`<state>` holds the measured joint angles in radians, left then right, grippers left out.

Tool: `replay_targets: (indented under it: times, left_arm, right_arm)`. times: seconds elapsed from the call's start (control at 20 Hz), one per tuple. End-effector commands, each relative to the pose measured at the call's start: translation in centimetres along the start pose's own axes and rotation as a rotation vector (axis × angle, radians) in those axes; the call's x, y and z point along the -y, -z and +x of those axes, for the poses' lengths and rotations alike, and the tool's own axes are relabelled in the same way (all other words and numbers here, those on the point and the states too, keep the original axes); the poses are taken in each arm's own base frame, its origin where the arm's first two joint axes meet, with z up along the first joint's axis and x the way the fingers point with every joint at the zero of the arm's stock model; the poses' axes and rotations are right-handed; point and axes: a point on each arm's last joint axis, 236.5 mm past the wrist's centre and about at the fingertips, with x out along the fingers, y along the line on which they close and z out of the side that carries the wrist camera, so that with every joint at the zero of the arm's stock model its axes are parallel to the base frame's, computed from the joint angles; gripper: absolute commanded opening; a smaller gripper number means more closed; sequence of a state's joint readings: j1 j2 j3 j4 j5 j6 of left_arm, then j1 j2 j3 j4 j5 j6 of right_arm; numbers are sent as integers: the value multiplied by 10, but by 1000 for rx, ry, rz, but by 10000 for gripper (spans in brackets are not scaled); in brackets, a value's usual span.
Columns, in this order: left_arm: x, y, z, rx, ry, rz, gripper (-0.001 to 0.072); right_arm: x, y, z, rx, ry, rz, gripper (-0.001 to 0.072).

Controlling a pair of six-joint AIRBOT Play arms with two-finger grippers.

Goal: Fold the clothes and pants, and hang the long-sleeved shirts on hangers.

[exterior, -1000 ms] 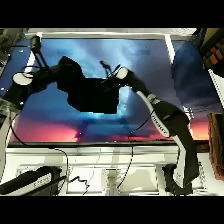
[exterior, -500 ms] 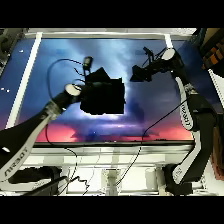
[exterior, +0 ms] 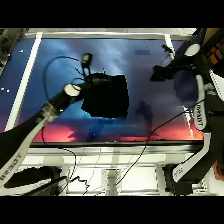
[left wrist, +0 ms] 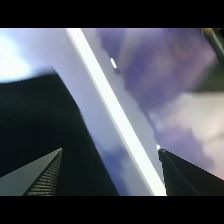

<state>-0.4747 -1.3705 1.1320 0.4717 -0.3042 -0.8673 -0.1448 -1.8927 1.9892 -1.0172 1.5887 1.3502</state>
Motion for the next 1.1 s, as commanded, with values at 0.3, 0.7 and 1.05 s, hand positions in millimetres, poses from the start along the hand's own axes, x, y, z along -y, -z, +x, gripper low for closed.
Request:
replay_targets:
  times: [0.3, 0.7, 1.05]
  left_arm:
    - [-61, -74, -77, 114, -101, 53, 690]
    - [-57, -63, -75, 68, -82, 75, 689]
    - [-59, -61, -75, 61, -90, 91, 689]
  right_arm:
    - [-45, 28, 2, 33, -291, 23, 47]
    - [-53, -2, 146, 130, -61, 193, 690]
    - [-60, 27, 205, -17, -234, 266, 687]
